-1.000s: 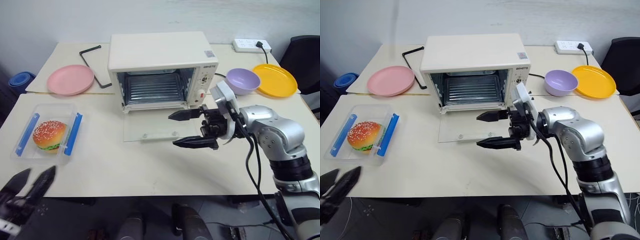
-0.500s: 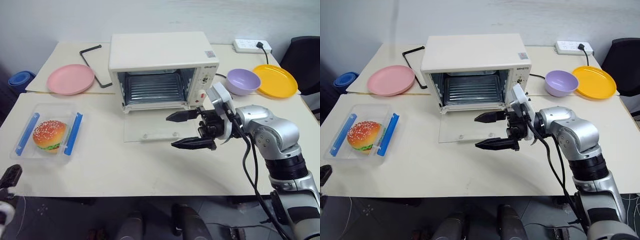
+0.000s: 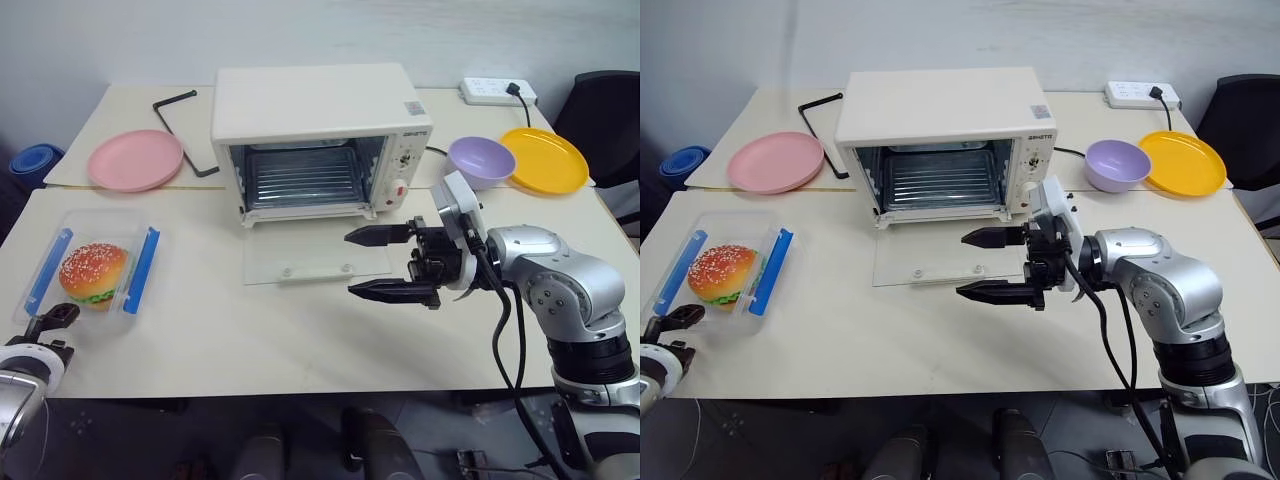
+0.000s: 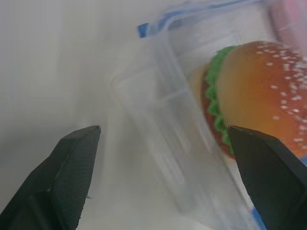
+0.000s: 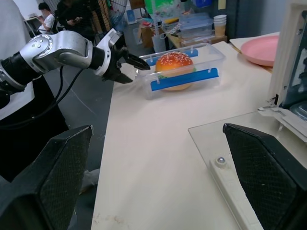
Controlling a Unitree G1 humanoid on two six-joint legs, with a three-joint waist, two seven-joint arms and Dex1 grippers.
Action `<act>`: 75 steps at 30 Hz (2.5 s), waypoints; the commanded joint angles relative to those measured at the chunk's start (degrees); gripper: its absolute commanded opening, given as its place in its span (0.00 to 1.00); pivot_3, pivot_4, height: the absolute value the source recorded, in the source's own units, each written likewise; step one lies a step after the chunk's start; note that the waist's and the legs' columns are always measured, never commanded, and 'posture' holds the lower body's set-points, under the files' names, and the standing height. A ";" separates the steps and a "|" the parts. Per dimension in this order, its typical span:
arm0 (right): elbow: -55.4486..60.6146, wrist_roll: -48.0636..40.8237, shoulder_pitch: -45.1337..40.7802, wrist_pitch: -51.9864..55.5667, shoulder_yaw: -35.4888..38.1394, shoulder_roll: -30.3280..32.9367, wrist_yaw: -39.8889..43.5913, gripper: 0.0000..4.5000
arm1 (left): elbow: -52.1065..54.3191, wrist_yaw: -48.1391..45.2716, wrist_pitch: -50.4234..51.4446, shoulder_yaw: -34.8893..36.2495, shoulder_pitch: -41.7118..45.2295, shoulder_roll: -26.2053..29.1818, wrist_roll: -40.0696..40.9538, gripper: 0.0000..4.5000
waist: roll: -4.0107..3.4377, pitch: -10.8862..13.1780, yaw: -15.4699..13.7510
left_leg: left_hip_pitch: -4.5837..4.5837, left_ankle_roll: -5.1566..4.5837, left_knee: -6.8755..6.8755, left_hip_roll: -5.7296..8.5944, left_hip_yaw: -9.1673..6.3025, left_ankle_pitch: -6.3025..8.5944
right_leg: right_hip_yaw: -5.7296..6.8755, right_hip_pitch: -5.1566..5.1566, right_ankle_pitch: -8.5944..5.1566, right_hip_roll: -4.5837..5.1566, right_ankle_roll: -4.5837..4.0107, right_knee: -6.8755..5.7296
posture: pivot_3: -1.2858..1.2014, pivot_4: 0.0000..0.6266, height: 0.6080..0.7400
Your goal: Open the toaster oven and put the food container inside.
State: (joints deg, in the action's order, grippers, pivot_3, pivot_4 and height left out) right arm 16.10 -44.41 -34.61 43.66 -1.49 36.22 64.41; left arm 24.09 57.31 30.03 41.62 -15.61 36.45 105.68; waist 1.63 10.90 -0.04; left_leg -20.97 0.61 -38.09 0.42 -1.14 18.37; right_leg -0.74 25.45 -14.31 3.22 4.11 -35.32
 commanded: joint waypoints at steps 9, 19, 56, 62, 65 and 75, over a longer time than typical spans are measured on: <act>3.13 -0.83 1.94 -2.07 2.50 0.97 -1.37 1.00 | -4.26 10.43 -1.82 -2.01 5.04 3.39 2.31 0.48 | -0.01 0.00 0.21 | 0.04 0.07 0.04 -0.05 0.05 0.00 | -0.04 0.01 0.00 -0.08 -0.01 0.00 | 0.52 0.24 1.00; 3.14 -2.96 1.85 0.63 3.55 2.99 -0.97 1.00 | -9.12 7.72 4.65 -2.31 6.13 9.94 3.02 0.00 | -0.01 0.01 0.08 | 0.02 0.10 0.04 -0.06 0.02 -0.01 | 0.01 0.01 -0.01 -0.07 -0.04 0.01 | 0.52 0.24 1.00; 18.98 -7.74 19.21 1.82 13.78 6.04 -22.17 1.00 | -35.09 -30.43 44.34 -34.85 67.91 4.39 -23.17 0.62 | -0.12 0.16 -0.03 | -0.14 0.52 0.01 -0.13 0.13 -0.27 | 0.21 0.09 0.23 -0.42 0.16 0.23 | 0.52 0.24 1.00; 18.42 -8.08 20.33 2.34 13.42 5.55 -23.77 1.00 | -27.64 -41.56 43.68 -26.95 63.28 6.97 -22.45 0.62 | -0.12 0.16 0.14 | -0.16 0.54 0.03 -0.16 0.12 -0.27 | 0.15 0.11 0.23 -0.41 0.15 0.26 | 0.52 0.24 1.00; 17.92 -10.00 19.93 3.92 12.15 3.65 -25.93 0.88 | -20.12 -55.65 42.63 -24.51 57.66 10.54 -23.87 0.63 | -0.12 0.16 0.23 | -0.17 0.56 0.04 -0.17 0.15 -0.27 | 0.07 0.14 0.22 -0.41 0.14 0.26 | 0.52 0.24 1.00; 17.61 -5.65 17.88 2.84 2.91 1.94 -25.19 0.15 | 0.22 -97.98 24.26 -31.09 36.85 20.98 -45.42 0.11 | -0.12 0.16 0.02 | -0.11 0.27 0.06 -0.16 0.17 -0.13 | -0.29 0.09 0.12 -0.44 -0.06 0.33 | 0.52 0.24 1.00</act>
State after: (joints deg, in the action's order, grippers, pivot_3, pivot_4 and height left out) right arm 33.30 -51.03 -15.79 47.58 2.09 38.57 38.81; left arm 22.45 -36.83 58.38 12.23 21.71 56.70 65.19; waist 1.51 11.06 -0.01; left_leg -21.07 0.85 -38.03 0.25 -0.97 18.26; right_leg -1.04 25.52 -14.19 2.77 4.05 -34.97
